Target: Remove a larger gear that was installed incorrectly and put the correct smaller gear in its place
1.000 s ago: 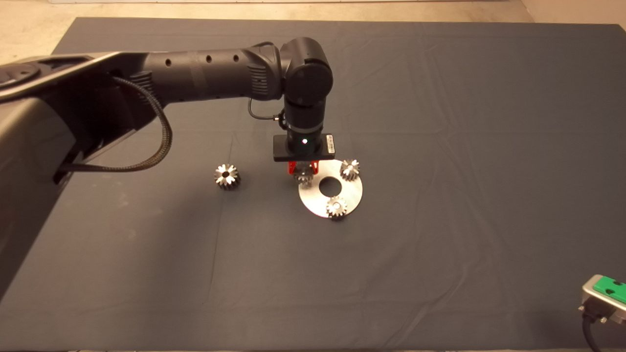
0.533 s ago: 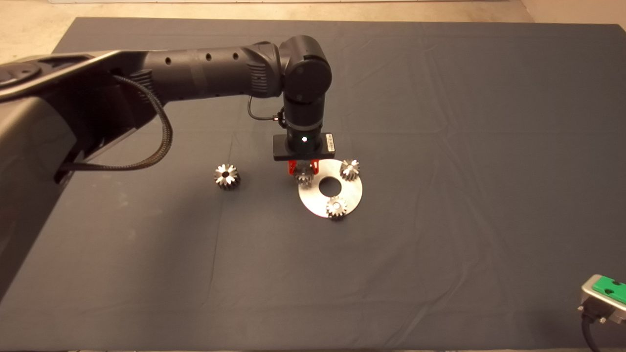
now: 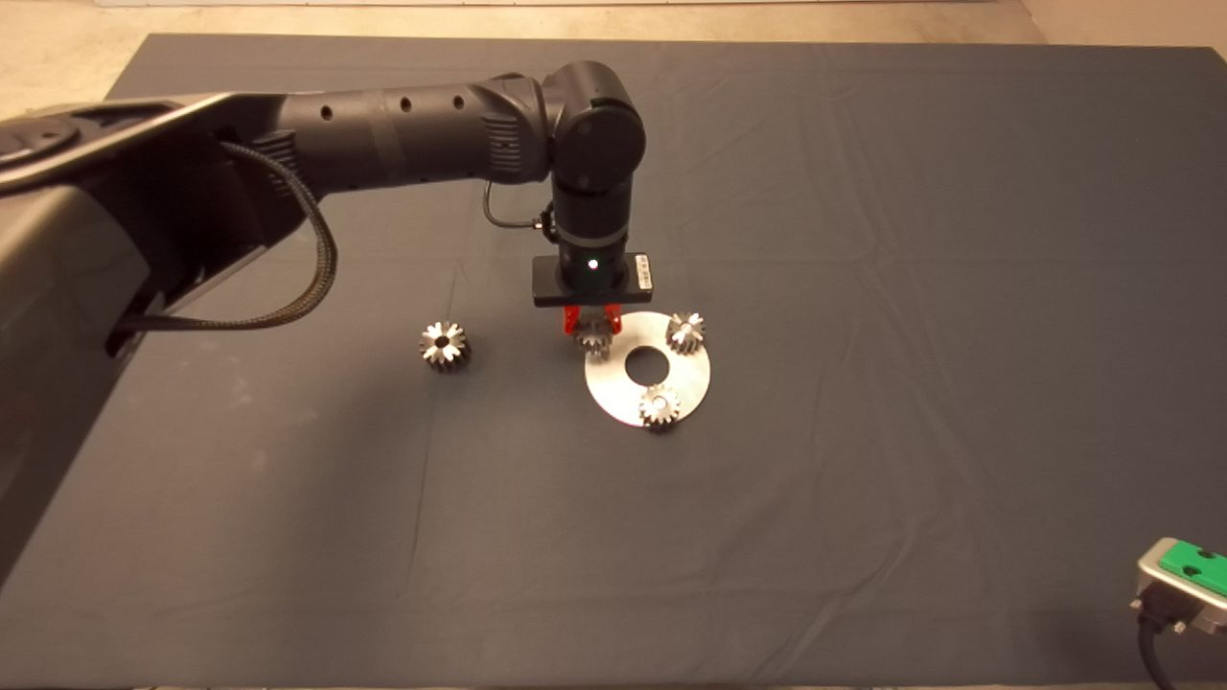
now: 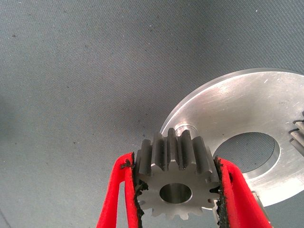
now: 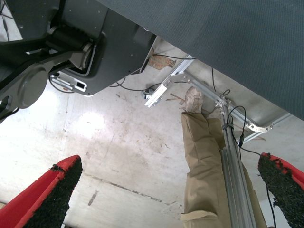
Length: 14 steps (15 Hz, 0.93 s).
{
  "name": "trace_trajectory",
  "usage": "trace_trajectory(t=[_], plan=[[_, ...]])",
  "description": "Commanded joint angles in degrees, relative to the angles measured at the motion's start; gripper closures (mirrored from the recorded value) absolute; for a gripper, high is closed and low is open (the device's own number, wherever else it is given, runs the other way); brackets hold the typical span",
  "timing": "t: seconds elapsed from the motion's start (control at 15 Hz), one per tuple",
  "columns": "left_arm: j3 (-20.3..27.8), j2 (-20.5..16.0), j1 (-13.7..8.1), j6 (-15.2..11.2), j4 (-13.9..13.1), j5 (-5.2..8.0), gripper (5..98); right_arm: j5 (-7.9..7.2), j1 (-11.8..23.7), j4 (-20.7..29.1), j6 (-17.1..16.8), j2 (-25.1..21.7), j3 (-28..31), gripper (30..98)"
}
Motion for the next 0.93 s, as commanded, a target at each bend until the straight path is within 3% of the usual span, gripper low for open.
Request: trace_trajectory(t=[0.0, 0.13, 0.4, 0.67, 0.87], plan=[[0.1, 0.1, -1.0, 0.2, 1.0, -0.43, 79.5, -7.18, 0.2, -1.9, 0.3, 0.1, 0.1, 30.8], [0.3, 0.2, -1.0, 0.1, 0.9, -1.17, 79.5, -7.18, 0.2, -1.9, 0.3, 0.1, 0.0, 30.8], [1.3, 0.2, -0.9, -0.1, 0.8, -5.13, 79.7, -7.27, 0.2, -1.9, 0.3, 0.0, 0.1, 30.8], [1.7, 0.2, -0.9, -0.4, 0.8, -5.96, 79.7, -7.27, 0.2, -1.9, 0.3, 0.1, 0.0, 30.8], [2.1, 0.1, -0.9, -0.5, 0.8, -5.78, 79.7, -7.27, 0.2, -2.4, 0.3, -0.1, 0.0, 30.8]])
